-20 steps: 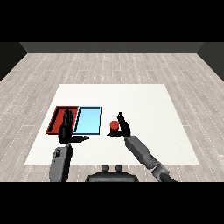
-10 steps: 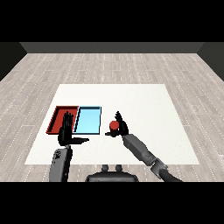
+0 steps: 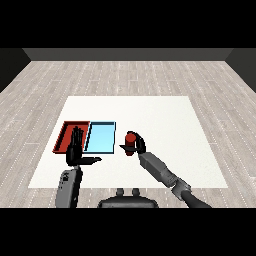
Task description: Pick the red can and put it in the red box
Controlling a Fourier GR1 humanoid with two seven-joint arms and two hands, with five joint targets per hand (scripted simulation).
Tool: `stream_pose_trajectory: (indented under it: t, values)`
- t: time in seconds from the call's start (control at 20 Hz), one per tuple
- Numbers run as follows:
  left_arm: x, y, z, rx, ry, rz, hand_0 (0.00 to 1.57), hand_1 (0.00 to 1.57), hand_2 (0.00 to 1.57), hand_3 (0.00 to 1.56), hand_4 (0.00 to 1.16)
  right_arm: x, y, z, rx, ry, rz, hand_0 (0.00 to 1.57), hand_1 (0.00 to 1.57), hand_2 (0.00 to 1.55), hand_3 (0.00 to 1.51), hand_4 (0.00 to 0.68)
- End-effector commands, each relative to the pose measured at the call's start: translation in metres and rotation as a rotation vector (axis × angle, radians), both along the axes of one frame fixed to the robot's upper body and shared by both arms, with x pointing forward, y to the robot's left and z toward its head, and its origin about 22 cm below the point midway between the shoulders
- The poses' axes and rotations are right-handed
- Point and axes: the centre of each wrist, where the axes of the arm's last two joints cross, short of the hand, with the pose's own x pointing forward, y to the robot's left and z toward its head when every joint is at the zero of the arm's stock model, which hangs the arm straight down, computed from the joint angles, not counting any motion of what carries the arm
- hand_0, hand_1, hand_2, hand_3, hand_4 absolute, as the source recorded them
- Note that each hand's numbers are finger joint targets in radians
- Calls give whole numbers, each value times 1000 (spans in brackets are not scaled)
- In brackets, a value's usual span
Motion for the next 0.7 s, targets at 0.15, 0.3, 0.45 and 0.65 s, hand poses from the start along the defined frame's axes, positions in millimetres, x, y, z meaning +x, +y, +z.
stream_pose_trajectory:
  t: [0.15,0.3,0.45,0.65]
  values:
    - [15,9,2,3,-1,14,0,0,0,0,0,-12,11,0,-59,-17,-50,1474,1474,1450,1401,589]
    - [1,-3,-5,0,-14,16,0,0,0,0,0,-7,7,2,-69,-34,-3,1476,1476,1444,1389,598]
    - [-6,-9,-4,-6,12,-5,0,0,0,0,0,12,11,16,-107,-51,2,1438,1438,1434,1373,599]
    - [8,-22,-9,-8,16,-57,0,0,0,0,0,2,29,34,-105,-158,-3,1434,1434,1434,1367,623]
